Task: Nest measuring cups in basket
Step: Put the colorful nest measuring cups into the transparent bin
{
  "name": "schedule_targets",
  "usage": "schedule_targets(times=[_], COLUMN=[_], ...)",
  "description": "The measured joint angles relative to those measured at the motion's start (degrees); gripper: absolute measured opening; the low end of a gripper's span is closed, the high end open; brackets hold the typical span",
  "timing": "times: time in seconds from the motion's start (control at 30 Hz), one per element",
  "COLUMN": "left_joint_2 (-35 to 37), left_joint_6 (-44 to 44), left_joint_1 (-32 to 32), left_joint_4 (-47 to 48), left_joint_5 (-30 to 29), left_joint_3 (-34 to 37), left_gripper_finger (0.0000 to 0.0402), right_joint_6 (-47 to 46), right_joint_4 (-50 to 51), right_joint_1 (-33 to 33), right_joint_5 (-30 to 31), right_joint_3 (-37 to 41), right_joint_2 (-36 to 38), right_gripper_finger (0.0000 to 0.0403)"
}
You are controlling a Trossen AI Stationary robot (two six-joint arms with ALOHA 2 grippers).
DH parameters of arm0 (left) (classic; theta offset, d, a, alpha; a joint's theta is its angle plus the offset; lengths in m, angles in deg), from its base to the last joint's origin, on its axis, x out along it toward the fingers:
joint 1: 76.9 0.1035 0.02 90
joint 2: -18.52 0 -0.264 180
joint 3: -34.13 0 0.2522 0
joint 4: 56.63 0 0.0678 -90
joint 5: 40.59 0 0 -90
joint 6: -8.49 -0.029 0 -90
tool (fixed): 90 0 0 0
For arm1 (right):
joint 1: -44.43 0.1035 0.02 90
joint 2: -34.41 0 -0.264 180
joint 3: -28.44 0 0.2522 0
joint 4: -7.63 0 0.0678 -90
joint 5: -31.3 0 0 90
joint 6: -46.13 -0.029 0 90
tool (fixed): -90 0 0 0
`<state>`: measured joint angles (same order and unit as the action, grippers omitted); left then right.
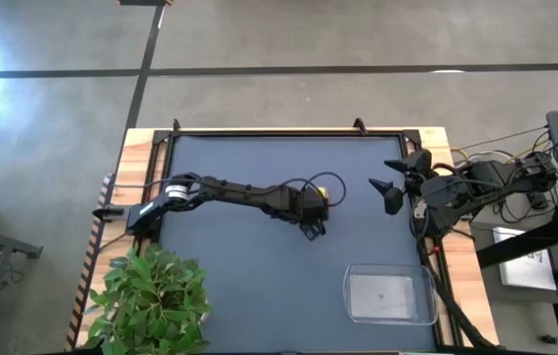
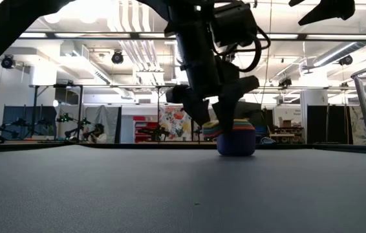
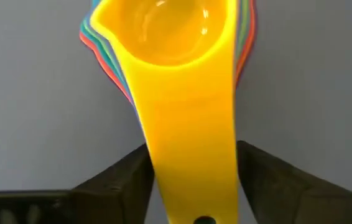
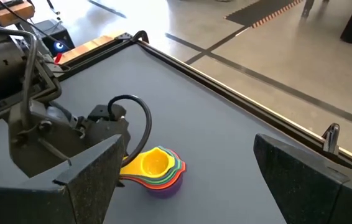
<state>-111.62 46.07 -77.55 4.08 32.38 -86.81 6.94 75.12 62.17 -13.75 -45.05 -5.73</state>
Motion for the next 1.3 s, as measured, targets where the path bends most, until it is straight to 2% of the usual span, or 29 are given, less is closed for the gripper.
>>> schedule_targets(times=[0.17, 0.3, 0.5, 0.63, 0.73, 0.8, 0.87, 1.0, 1.07, 1.17, 1.3], left_joint_2=[0.01, 0.46, 1.94, 4.58, 8.76, 12.43, 16.63, 24.77, 27.0, 28.59, 29.36], left_joint_6=[-1.38, -4.15, -9.74, -8.8, -7.47, -7.31, -8.39, -11.44, -11.09, -7.36, -3.26], left_joint_1=[-0.26, -0.92, -3.03, -3.75, -3.87, -3.87, -3.76, -2.15, -0.97, 0.07, 0.55], left_joint_4=[1.39, 4.17, 9.92, 11.73, 9.73, 3.43, -6.13, -32.88, -42.18, -46.51, -47.3], left_joint_5=[0.25, -0.85, -11.16, -19.36, -21.6, -21.48, -19.46, -10.7, -7.12, -5.98, -5.96], left_joint_3=[-1.51, -4.92, -10.29, -8.43, -3.08, 3.61, 12.1, 30.67, 37.83, 44.87, 48.83], left_gripper_finger=[0.025, 0.0269, 0.0273, 0.0264, 0.0249, 0.0237, 0.0226, 0.0206, 0.0198, 0.0185, 0.0168], right_joint_6=[0.16, 0.19, -0.46, -0.51, -0.62, -0.62, -0.61, 0.11, 0.79, 0.9, 3.05], right_joint_4=[0.59, 2.15, 3.54, 3.5, 3.4, 3.4, 3.27, 1.79, 0.61, -0.04, -1.25], right_joint_1=[0.0, 0.0, 0.0, 0.02, 0.0, 0.0, 0.01, 0.0, 0.0, 0.0, -0.04], right_joint_5=[-0.18, -0.42, -1.14, -3.17, -3.42, -3.42, -3.44, -3.41, -3.43, -3.46, -5.12], right_joint_3=[0.02, 0.08, 1.54, 3.57, 5.72, 7.05, 8.13, 9.85, 10.66, 11.34, 11.34], right_joint_2=[0.0, 0.0, 0.0, -0.02, -0.82, -1.66, -2.83, -5.34, -6.93, -9.62, -13.25], right_gripper_finger=[0.0347, 0.0347, 0.0347, 0.0347, 0.0347, 0.0347, 0.0347, 0.0347, 0.0347, 0.0343, 0.0323])
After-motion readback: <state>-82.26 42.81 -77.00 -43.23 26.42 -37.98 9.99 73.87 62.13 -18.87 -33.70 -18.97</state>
